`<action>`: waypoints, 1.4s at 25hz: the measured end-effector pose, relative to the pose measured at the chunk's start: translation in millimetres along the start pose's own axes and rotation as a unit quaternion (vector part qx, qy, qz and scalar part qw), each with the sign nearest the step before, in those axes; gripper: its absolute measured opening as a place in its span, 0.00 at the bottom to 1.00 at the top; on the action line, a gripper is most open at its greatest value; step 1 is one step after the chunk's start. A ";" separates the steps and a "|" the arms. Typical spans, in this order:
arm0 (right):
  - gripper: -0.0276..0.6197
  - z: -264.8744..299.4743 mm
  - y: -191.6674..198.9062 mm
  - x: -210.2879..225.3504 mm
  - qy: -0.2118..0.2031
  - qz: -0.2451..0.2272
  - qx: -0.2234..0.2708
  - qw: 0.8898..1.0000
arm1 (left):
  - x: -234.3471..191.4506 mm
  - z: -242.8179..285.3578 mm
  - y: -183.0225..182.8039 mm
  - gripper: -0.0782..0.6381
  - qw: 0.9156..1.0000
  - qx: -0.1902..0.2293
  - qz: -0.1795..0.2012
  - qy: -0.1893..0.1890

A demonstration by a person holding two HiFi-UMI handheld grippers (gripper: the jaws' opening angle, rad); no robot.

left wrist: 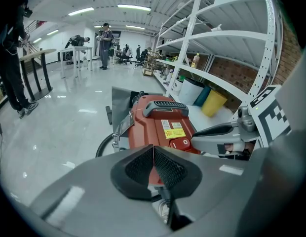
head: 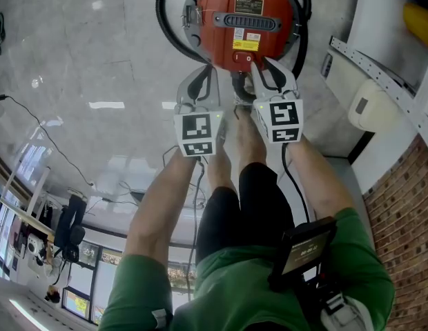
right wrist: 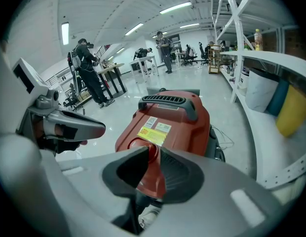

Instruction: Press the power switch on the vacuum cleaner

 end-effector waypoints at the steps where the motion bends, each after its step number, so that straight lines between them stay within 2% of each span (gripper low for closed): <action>1: 0.14 -0.1 0.0 0.0 0.000 0.000 0.000 1.000 | -0.3 0.0 0.1 0.12 1.000 0.000 0.000 0.000; 16: 0.14 2.4 2.6 3.3 0.000 0.005 -0.001 1.000 | 1.6 1.4 1.7 0.12 1.000 -0.007 0.003 -0.002; 25: 0.14 2.6 1.9 1.0 0.005 -0.011 0.001 1.000 | 2.4 5.8 2.1 0.12 1.000 -0.013 0.006 -0.004; 29: 0.14 3.3 0.6 -0.3 0.011 -0.037 0.003 0.999 | 2.8 8.0 2.6 0.12 1.000 -0.019 0.009 -0.005; 33: 0.14 2.0 0.0 -2.3 0.037 -0.105 -0.016 0.994 | 2.5 8.3 1.4 0.12 1.000 -0.025 0.015 -0.006; 35: 0.14 1.5 0.2 -2.9 0.042 -0.103 -0.028 0.993 | 2.9 7.5 0.9 0.12 0.999 -0.028 0.018 -0.006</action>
Point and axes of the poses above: the fingertips, and each gripper's own axes: z forward along the fingers, x to its right, y out of its underside, the point moved 3 cm from there along -z, backward along the fingers, and after that the axes turned 9 degrees about z, right-handed, at the moved point
